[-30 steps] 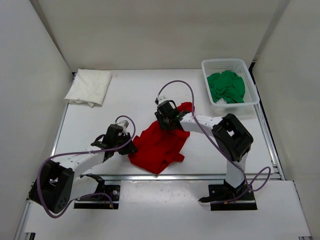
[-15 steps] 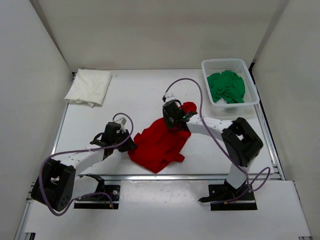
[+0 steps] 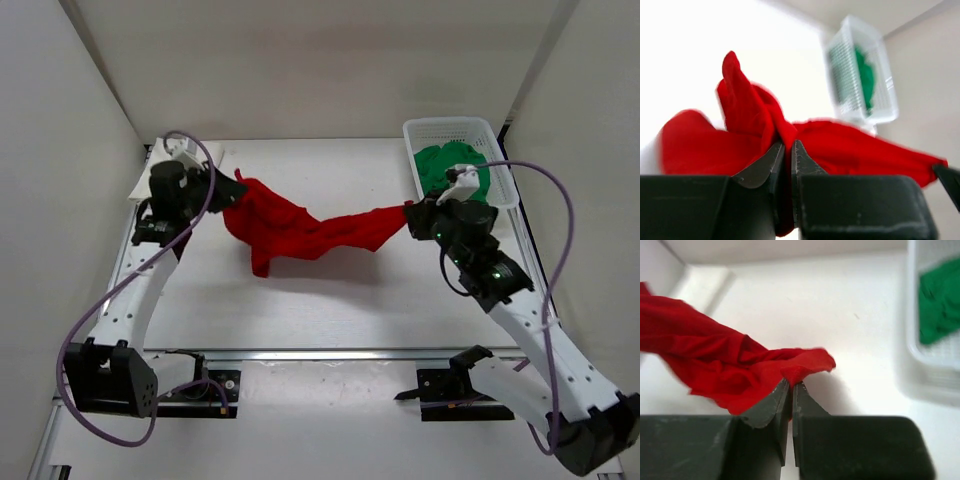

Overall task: Fold and stack the t-shirts
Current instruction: Flatten out the tshirt

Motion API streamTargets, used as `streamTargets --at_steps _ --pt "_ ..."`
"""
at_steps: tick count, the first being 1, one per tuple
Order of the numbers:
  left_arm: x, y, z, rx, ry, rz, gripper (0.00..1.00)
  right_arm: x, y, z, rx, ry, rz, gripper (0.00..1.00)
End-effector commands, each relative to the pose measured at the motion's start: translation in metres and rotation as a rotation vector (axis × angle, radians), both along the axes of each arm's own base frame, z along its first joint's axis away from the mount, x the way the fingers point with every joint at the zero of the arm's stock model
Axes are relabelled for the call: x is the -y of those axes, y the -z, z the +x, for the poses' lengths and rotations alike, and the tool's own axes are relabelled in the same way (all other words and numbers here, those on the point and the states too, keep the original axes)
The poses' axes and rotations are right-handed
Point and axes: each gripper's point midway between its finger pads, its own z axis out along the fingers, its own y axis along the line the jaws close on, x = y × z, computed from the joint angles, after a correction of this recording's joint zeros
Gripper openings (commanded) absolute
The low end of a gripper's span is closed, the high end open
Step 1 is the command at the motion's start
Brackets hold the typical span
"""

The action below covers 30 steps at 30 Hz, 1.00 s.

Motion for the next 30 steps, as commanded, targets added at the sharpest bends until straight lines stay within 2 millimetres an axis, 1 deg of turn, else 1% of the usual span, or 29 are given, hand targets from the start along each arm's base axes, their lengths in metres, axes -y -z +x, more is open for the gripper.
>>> streamTargets --at_steps 1,3,4,5,6,7,8,9,10,11,12,13,14,15,16,17,18,19,20,21,22,23,24,25,26,27,28,29,30 --pt "-0.012 -0.082 -0.018 0.152 0.008 -0.003 0.0 -0.012 -0.075 -0.033 0.146 -0.113 0.118 0.0" --pt "-0.022 -0.121 -0.024 0.226 -0.014 -0.002 0.0 -0.012 -0.104 -0.056 0.205 -0.146 0.161 0.0" --pt "-0.025 -0.127 -0.027 0.227 -0.028 0.014 0.0 -0.013 -0.109 -0.062 0.212 -0.155 0.171 0.0" --pt "-0.029 -0.143 -0.031 0.244 -0.047 0.031 0.0 -0.016 -0.118 -0.073 0.229 -0.182 0.197 0.0" --pt "-0.03 -0.164 -0.035 0.295 -0.048 0.055 0.0 -0.017 -0.124 -0.082 0.243 -0.196 0.211 0.0" --pt "-0.033 -0.167 -0.039 0.289 -0.065 0.079 0.0 -0.015 -0.127 -0.085 0.255 -0.19 0.215 0.0" --pt "-0.042 -0.18 -0.039 0.301 -0.114 0.108 0.0 -0.019 -0.124 -0.087 0.244 -0.2 0.215 0.0" --pt "-0.042 -0.195 -0.043 0.342 -0.12 0.136 0.0 -0.02 -0.125 -0.091 0.254 -0.203 0.219 0.0" --pt "-0.049 -0.189 -0.038 0.32 -0.165 0.178 0.0 -0.018 -0.118 -0.085 0.249 -0.17 0.21 0.0" --pt "-0.052 -0.192 -0.035 0.318 -0.183 0.207 0.0 -0.023 -0.104 -0.083 0.217 -0.174 0.192 0.0" --pt "-0.052 -0.188 -0.028 0.304 -0.179 0.227 0.0 -0.024 -0.093 -0.076 0.195 -0.152 0.176 0.0" --pt "-0.055 -0.182 -0.02 0.287 -0.192 0.249 0.0 -0.023 -0.078 -0.065 0.168 -0.127 0.155 0.0" --pt "-0.055 -0.17 -0.004 0.258 -0.19 0.258 0.0 -0.029 -0.065 -0.06 0.141 -0.145 0.145 0.0" --pt "-0.049 -0.152 0.016 0.214 -0.171 0.264 0.0 -0.02 -0.05 -0.046 0.108 -0.101 0.142 0.0" --pt "-0.043 -0.134 0.038 0.17 -0.153 0.274 0.0 -0.015 -0.032 -0.034 0.069 -0.092 0.147 0.0" --pt "-0.032 -0.136 0.05 0.18 -0.14 0.298 0.0 -0.023 -0.021 -0.028 0.031 -0.144 0.185 0.0" --pt "-0.017 -0.11 0.076 0.125 -0.126 0.33 0.0 -0.013 -0.007 -0.018 0.013 -0.137 0.2 0.01" --pt "-0.009 -0.093 0.105 0.091 -0.125 0.38 0.0 -0.002 0.004 -0.007 -0.023 -0.101 0.239 0.0" --pt "0.006 -0.126 0.117 0.168 -0.126 0.396 0.0 0.002 0.023 0.001 -0.068 -0.085 0.259 0.0" --pt "0.016 -0.07 0.149 0.046 -0.108 0.478 0.0 0.006 0.032 0.007 -0.079 -0.059 0.255 0.0" --pt "0.022 -0.054 0.18 0.012 -0.113 0.511 0.05 0.001 0.046 0.011 -0.12 -0.056 0.247 0.0" --pt "0.026 -0.095 0.191 0.105 -0.14 0.489 0.17 0.002 0.058 0.018 -0.143 -0.029 0.212 0.0" --pt "0.025 -0.045 0.208 -0.005 -0.119 0.491 0.22 0.001 0.059 0.022 -0.147 -0.025 0.201 0.0" --pt "0.027 -0.025 0.21 -0.036 -0.082 0.464 0.28 -0.002 0.065 0.026 -0.169 -0.03 0.202 0.0" --pt "0.023 0.016 0.205 -0.13 -0.069 0.454 0.31 -0.005 0.072 0.025 -0.192 -0.04 0.197 0.0" --pt "0.019 0.001 0.207 -0.075 -0.07 0.418 0.33 -0.007 0.071 0.028 -0.171 -0.044 0.201 0.0" --pt "0.013 0.015 0.2 -0.107 -0.075 0.393 0.4 -0.008 0.077 0.029 -0.18 -0.044 0.196 0.0" --pt "0.006 0.03 0.195 -0.142 -0.079 0.408 0.43 -0.008 0.081 0.029 -0.195 -0.049 0.198 0.0" --pt "0.006 0.026 0.187 -0.147 -0.083 0.403 0.44 -0.009 0.083 0.029 -0.192 -0.054 0.198 0.0"
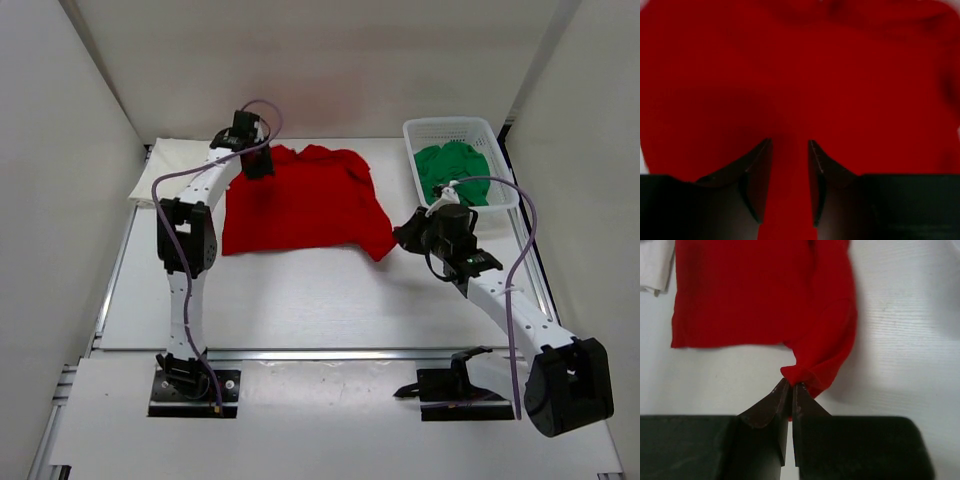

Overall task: Fold and stack the t-shirts
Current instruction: Flatten out the tshirt

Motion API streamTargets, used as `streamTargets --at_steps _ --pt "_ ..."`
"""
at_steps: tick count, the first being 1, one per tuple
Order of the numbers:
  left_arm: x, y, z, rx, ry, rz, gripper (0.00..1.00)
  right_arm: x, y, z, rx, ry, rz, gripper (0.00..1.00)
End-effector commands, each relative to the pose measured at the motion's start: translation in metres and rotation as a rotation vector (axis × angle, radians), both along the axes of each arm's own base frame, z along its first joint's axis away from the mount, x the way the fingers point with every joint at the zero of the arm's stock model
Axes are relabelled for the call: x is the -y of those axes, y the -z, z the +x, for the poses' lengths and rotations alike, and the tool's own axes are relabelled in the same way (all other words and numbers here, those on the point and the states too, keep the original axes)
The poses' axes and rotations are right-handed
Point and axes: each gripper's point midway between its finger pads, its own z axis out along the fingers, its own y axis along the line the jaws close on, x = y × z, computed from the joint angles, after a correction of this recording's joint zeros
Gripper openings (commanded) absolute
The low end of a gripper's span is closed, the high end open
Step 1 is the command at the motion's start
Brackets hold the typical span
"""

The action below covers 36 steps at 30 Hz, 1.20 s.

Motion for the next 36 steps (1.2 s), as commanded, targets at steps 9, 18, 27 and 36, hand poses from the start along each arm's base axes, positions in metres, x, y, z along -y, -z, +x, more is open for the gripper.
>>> streamTargets --at_steps 9,18,27,36 --pt "-0.066 -0.034 -0.127 0.04 -0.104 -0.268 0.7 -0.021 -0.002 -0.005 0.092 -0.07 0.069 0.0" --pt "-0.123 0.071 -0.206 -0.029 -0.409 -0.317 0.49 -0.033 0.003 -0.029 0.102 -0.137 0.053 0.0" --pt "-0.144 0.104 -0.201 -0.039 -0.557 -0.325 0.55 -0.018 -0.001 -0.033 0.124 -0.117 0.064 0.0" --pt "-0.16 0.123 -0.187 -0.013 -0.659 -0.332 0.43 -0.018 -0.001 -0.032 0.121 -0.116 0.074 0.0"
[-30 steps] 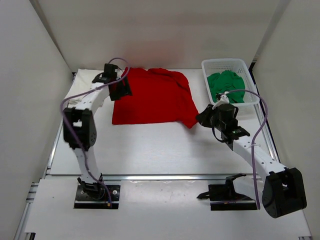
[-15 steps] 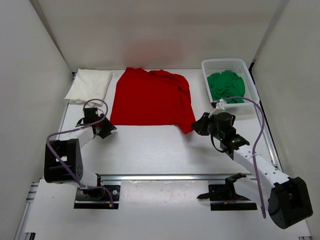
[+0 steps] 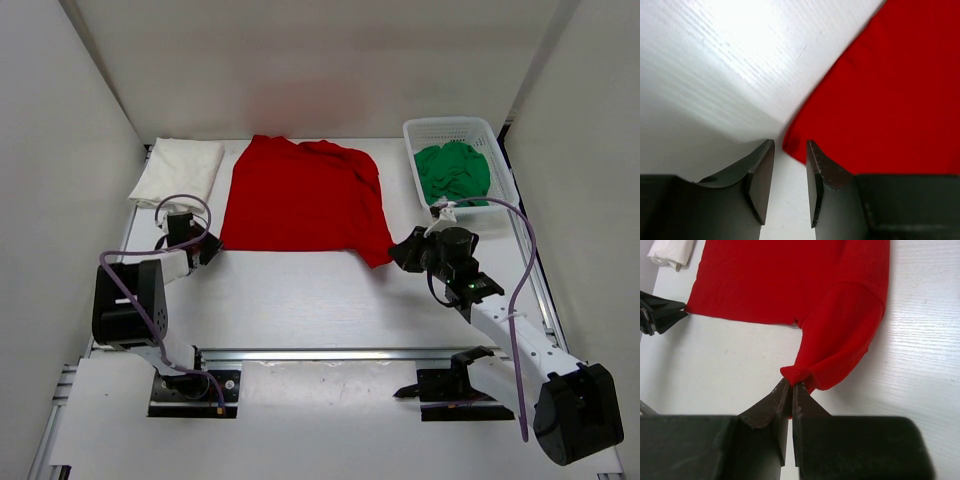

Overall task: Fold and stack the t-shirts
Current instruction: Flatten out the tshirt

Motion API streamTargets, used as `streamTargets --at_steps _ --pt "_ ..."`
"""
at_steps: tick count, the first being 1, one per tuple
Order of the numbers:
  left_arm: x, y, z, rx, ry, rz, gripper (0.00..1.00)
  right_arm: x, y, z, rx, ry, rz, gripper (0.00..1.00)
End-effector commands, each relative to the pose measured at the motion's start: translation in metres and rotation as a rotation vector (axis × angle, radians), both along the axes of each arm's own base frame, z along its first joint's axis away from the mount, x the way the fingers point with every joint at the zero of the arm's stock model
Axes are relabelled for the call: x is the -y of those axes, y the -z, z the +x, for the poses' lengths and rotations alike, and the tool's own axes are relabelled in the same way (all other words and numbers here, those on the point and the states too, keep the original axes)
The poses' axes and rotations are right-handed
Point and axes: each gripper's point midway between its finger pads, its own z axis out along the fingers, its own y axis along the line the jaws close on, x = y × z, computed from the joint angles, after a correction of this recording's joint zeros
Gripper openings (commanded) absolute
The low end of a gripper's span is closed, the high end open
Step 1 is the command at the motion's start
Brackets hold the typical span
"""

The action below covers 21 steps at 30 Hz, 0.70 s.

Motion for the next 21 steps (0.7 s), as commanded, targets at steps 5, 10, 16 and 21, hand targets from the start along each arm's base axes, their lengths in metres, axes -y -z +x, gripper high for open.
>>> streamTargets --at_steps 5,10,16,21 --pt "-0.004 -0.002 0.018 0.066 -0.042 0.007 0.43 -0.008 -0.013 0.004 0.055 -0.025 0.016 0.0" --pt "0.007 0.002 0.019 0.069 -0.014 -0.045 0.29 -0.002 -0.015 0.009 0.049 0.0 0.011 0.0" --pt "0.011 -0.034 0.025 0.147 0.006 -0.09 0.0 0.014 -0.023 0.023 0.045 0.058 0.008 0.0" --pt "0.034 -0.155 0.039 0.371 0.151 -0.089 0.0 0.02 -0.088 0.028 0.156 0.105 -0.055 0.0"
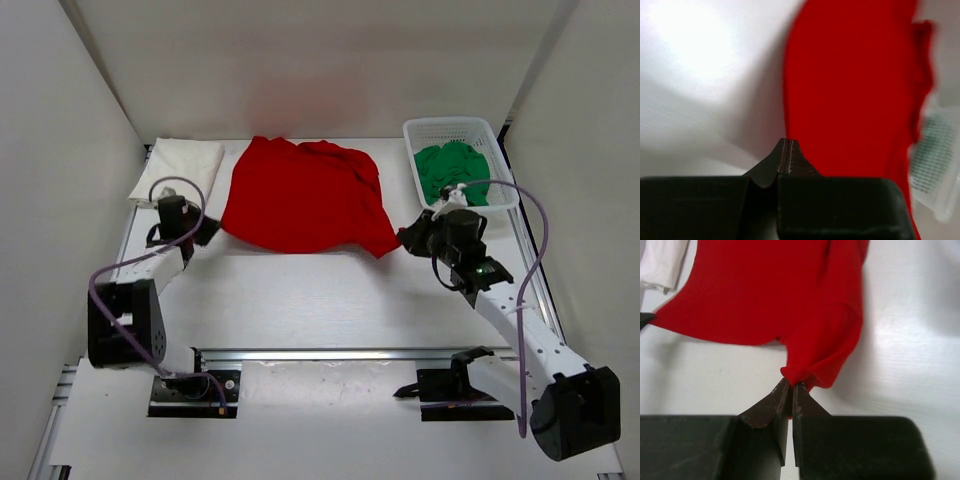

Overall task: Fold and stack the t-shirts
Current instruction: Flatten out the tshirt

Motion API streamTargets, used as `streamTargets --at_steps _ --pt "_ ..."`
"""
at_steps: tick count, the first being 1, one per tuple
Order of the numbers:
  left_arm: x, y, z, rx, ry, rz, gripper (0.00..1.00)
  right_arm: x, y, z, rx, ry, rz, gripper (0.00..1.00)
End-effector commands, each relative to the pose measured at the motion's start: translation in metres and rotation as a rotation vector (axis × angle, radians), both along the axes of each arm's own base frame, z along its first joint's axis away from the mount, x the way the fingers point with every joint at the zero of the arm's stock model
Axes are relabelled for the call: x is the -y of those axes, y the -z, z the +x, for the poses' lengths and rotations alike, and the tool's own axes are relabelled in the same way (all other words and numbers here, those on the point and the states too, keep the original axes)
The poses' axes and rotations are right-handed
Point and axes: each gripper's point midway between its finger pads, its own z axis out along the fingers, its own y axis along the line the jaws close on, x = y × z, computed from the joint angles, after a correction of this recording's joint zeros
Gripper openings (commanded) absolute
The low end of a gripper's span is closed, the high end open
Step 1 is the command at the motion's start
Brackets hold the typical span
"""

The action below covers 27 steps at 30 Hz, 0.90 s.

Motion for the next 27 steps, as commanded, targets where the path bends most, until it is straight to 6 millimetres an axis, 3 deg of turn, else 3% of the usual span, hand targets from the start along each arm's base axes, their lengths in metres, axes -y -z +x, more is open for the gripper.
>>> streamTargets --at_steps 1,2,3,5,6,8,9,10,11,12,13,15,16,18,19,21,24,25,27 --pt "0.02 -0.14 0.026 0.309 0.126 0.01 0.0 0.008 -0.098 0.012 0.218 0.059 -0.067 0.0" --pt "0.026 -0.165 0.021 0.346 0.156 0.019 0.0 0.017 -0.123 0.013 0.252 0.108 -0.105 0.0" --pt "0.029 -0.203 0.019 0.409 0.176 0.032 0.0 0.013 -0.139 0.01 0.278 0.096 -0.114 0.0" --pt "0.032 -0.276 0.014 0.533 0.213 0.06 0.0 0.024 -0.207 0.007 0.383 0.155 -0.152 0.0" --pt "0.034 -0.294 0.007 0.564 0.23 0.053 0.0 0.022 -0.224 0.004 0.41 0.153 -0.162 0.0" --pt "0.028 -0.356 -0.007 0.695 0.248 0.025 0.0 0.02 -0.284 -0.005 0.487 0.165 -0.202 0.0" --pt "0.018 -0.365 -0.008 0.708 0.233 0.024 0.0 0.026 -0.318 -0.012 0.542 0.203 -0.184 0.0" --pt "0.016 -0.388 -0.013 0.748 0.235 0.019 0.0 0.012 -0.325 -0.011 0.554 0.166 -0.206 0.0" --pt "0.009 -0.409 -0.02 0.787 0.231 0.018 0.0 0.003 -0.347 -0.012 0.584 0.151 -0.219 0.0" --pt "0.005 -0.417 -0.023 0.795 0.225 0.031 0.0 0.005 -0.375 -0.014 0.631 0.171 -0.23 0.0" --pt "0.001 -0.432 -0.025 0.807 0.212 0.046 0.0 -0.005 -0.387 -0.017 0.656 0.142 -0.217 0.0" --pt "-0.003 -0.464 -0.034 0.862 0.196 0.092 0.0 -0.007 -0.422 -0.009 0.713 0.11 -0.201 0.0" --pt "-0.005 -0.464 -0.032 0.851 0.187 0.094 0.0 -0.013 -0.437 -0.012 0.75 0.04 -0.165 0.0" --pt "-0.006 -0.474 -0.032 0.873 0.186 0.085 0.0 0.01 -0.431 0.026 0.701 0.049 -0.153 0.0" --pt "-0.009 -0.474 -0.028 0.87 0.174 0.084 0.0 0.005 -0.435 0.025 0.713 -0.02 -0.12 0.0" --pt "-0.009 -0.457 -0.01 0.832 0.158 0.095 0.0 0.01 -0.414 0.059 0.647 -0.022 -0.113 0.0" --pt "-0.009 -0.402 0.027 0.716 0.148 0.063 0.0 0.01 -0.37 0.107 0.553 -0.051 -0.129 0.0" --pt "-0.007 -0.39 0.039 0.697 0.15 0.053 0.0 0.01 -0.367 0.116 0.552 -0.055 -0.13 0.0" --pt "-0.007 -0.352 0.068 0.613 0.141 0.048 0.0 0.013 -0.338 0.154 0.485 -0.059 -0.151 0.0"
